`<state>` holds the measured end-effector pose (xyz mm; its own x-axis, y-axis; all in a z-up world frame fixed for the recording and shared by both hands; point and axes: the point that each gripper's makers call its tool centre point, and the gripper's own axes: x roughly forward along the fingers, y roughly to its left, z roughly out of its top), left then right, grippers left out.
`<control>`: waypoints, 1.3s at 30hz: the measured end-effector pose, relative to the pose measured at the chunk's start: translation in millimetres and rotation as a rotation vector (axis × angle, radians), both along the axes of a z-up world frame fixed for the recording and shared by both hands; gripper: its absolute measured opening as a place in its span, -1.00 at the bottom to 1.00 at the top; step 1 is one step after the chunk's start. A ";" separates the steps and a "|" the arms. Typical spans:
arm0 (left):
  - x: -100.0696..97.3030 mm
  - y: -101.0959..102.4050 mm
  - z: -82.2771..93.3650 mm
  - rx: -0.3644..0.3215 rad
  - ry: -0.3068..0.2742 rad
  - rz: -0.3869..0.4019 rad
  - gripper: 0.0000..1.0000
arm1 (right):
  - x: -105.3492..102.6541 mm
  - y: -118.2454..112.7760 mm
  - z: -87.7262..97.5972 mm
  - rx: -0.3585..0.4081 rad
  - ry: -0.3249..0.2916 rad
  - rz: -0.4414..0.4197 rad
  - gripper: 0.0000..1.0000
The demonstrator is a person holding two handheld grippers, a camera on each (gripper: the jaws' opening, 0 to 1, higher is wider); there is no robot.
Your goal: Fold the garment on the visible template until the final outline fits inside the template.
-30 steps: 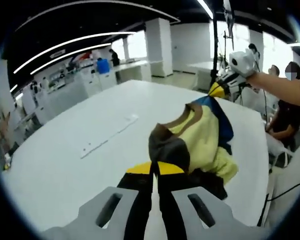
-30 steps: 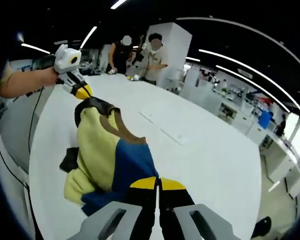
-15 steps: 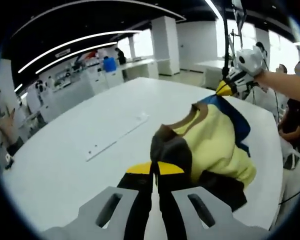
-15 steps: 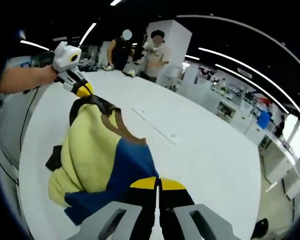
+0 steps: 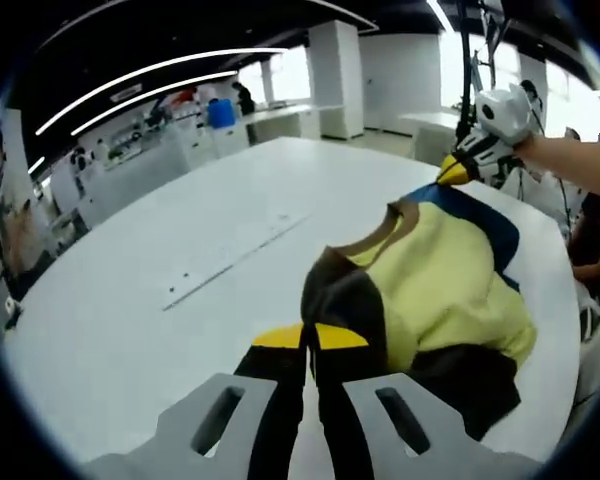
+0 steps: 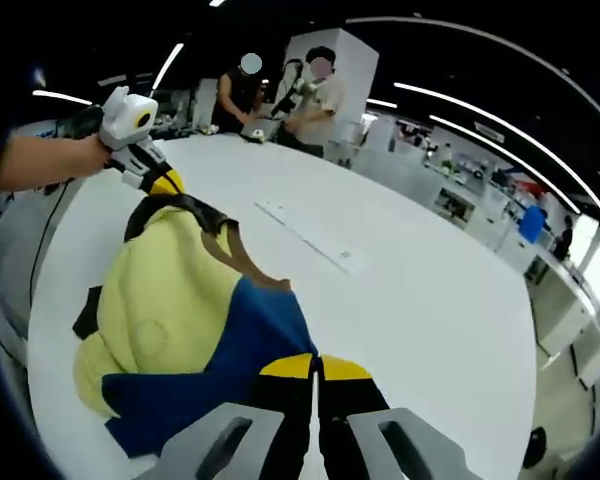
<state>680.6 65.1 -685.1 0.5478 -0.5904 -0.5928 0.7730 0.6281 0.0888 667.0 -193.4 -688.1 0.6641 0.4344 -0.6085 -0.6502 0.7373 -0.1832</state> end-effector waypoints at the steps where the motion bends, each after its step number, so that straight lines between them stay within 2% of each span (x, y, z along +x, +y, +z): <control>1: 1.0 -0.1 -2.4 0.002 0.002 0.001 -1.00 | 1.3 0.3 -1.8 0.001 0.003 -0.002 -1.00; 10: 10.1 2.9 -22.1 0.027 0.026 0.015 -1.00 | 13.9 3.5 -20.4 -0.005 0.028 -0.002 -1.00; 19: 16.0 2.6 -38.3 0.047 0.054 0.028 -1.00 | 19.8 4.4 -43.5 -0.048 0.068 0.013 -1.00; 26: 16.8 5.6 -55.7 0.087 0.081 0.026 -1.00 | 23.3 6.6 -52.8 -0.071 0.087 0.020 -1.00; 39: 25.9 9.1 -66.1 0.080 0.122 0.063 -1.00 | 30.2 5.7 -66.5 -0.114 0.135 0.019 -1.00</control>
